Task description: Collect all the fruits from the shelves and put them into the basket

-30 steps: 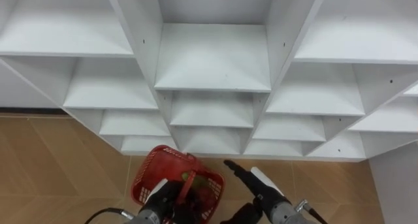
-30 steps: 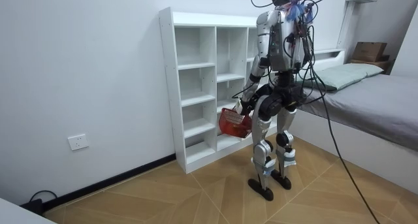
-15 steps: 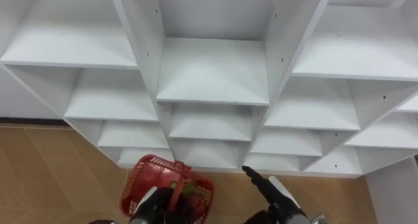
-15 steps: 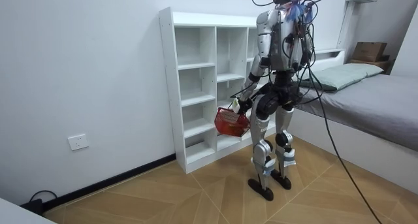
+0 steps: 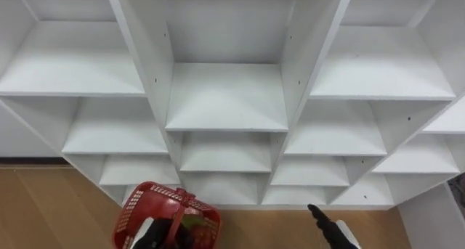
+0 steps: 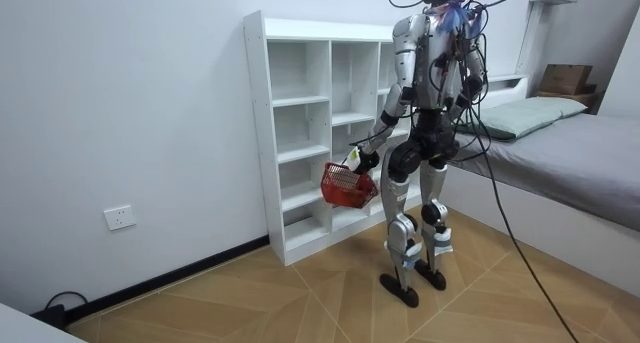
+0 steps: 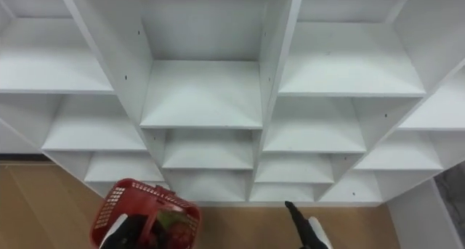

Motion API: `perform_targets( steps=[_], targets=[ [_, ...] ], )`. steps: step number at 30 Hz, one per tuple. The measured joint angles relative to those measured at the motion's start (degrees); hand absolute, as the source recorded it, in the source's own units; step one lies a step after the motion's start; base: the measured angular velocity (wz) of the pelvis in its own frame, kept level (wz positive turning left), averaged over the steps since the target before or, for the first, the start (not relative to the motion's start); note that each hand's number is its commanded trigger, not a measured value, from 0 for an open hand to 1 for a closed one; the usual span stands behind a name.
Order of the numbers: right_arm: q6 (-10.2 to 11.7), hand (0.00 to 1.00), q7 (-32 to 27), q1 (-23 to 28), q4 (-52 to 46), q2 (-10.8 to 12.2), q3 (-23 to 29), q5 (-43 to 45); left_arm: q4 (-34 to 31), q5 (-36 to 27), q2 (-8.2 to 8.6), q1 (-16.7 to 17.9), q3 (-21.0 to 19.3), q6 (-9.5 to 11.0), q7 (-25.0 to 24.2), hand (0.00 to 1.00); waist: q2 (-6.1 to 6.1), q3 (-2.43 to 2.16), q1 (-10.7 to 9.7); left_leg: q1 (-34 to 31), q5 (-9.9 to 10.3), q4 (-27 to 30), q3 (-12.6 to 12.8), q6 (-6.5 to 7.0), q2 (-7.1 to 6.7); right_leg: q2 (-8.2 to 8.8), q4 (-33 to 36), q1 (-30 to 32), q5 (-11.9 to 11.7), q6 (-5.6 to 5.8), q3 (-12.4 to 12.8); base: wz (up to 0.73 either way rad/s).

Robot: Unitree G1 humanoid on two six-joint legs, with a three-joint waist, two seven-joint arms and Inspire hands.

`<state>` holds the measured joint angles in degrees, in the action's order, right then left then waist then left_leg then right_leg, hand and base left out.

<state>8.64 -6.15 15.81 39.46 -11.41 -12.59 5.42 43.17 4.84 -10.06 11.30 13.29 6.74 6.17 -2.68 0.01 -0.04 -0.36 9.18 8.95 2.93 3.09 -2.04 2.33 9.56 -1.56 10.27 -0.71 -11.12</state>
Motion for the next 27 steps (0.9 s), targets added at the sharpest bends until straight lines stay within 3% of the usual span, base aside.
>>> perform_targets(
  steps=[8,11,14,21,27],
  targets=[
    [0.0,0.0,-0.7,-0.9,12.7,0.3,2.7,-7.3,8.2,0.5,-0.05,0.3,-4.4,-0.2,4.0,1.0,0.43,0.17,-0.1,2.1,0.2,-0.5,0.1,-0.07,0.09,-0.22,-0.6,-2.0,0.0,0.03,0.3,0.0],
    [-0.1,0.0,0.0,-1.8,17.2,1.1,4.8,-7.6,11.0,2.1,0.79,0.4,-7.5,-0.3,4.4,1.0,0.52,0.27,0.1,3.0,0.3,-0.8,0.2,-0.23,0.21,-0.48,-0.9,-2.7,0.0,-0.01,0.9,-0.05],
    [-1.8,0.0,0.7,-3.5,22.3,1.7,6.5,-7.6,13.9,2.2,0.84,0.4,-9.9,-1.7,4.4,1.0,0.6,0.35,0.1,4.1,0.8,-0.8,0.2,-0.38,0.28,-0.69,-1.0,-3.6,0.4,-0.06,1.5,-0.06],
    [-4.7,0.0,0.8,-6.1,27.1,2.5,7.2,-7.9,16.4,2.2,0.98,0.3,-10.5,-4.9,4.1,1.0,0.65,0.44,0.3,5.2,1.3,-0.8,1.6,-0.41,0.47,-1.34,-0.9,-4.1,0.4,-0.05,3.1,-0.1],
    [-5.8,0.0,0.9,-6.7,28.0,3.0,7.8,-9.4,16.5,2.2,1.9,0.5,-12.2,-5.7,4.1,1.0,0.73,0.51,0.0,6.1,1.9,-0.7,1.7,-0.23,0.49,-1.34,-1.0,-5.4,0.5,0.08,3.2,-0.01]
  ],
)
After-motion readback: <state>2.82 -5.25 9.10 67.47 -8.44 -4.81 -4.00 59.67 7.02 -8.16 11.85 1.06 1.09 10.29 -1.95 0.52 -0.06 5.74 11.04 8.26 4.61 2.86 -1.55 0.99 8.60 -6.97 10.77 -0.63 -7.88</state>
